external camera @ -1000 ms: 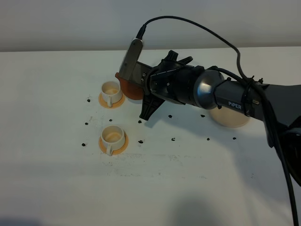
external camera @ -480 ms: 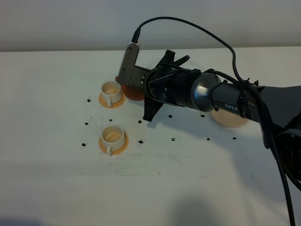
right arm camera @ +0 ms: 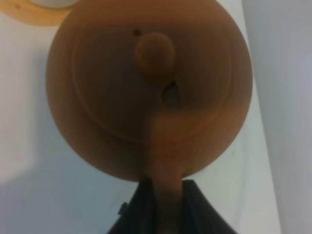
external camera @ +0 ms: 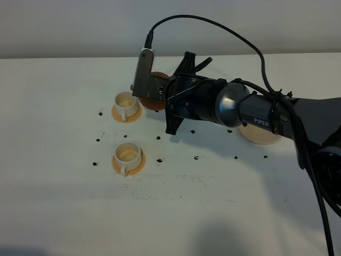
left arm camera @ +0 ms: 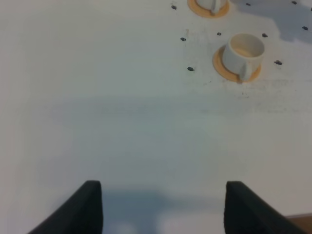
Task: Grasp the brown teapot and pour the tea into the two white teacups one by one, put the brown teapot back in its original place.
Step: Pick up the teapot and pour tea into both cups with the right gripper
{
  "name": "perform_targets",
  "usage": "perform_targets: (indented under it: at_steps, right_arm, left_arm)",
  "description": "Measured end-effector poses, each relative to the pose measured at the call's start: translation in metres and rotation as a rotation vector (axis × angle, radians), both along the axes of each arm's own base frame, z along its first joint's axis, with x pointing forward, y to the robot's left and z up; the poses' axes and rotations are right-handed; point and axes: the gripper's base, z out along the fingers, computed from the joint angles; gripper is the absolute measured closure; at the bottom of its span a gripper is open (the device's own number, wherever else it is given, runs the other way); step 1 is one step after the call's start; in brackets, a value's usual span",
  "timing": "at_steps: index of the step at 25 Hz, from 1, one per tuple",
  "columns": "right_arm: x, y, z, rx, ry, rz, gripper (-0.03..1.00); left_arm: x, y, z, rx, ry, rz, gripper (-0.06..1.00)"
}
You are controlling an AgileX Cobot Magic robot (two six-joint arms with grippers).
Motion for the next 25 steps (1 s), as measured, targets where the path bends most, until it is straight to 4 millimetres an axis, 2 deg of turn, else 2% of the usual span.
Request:
perform_targets:
  at_steps: [16, 25]
  right_arm:
    - [0.0018, 0.0009, 0.0031, -0.056, -0.061, 0.05, 0.88]
    - [0.0025, 0.0024, -0.0052, -0.067, -0.056, 0.065, 0.88]
  left_arm:
    - [0.0, 0.0, 0.0, 0.0, 0.0, 0.0, 0.43]
    - [0.0, 0.0, 0.0, 0.0, 0.0, 0.0, 0.43]
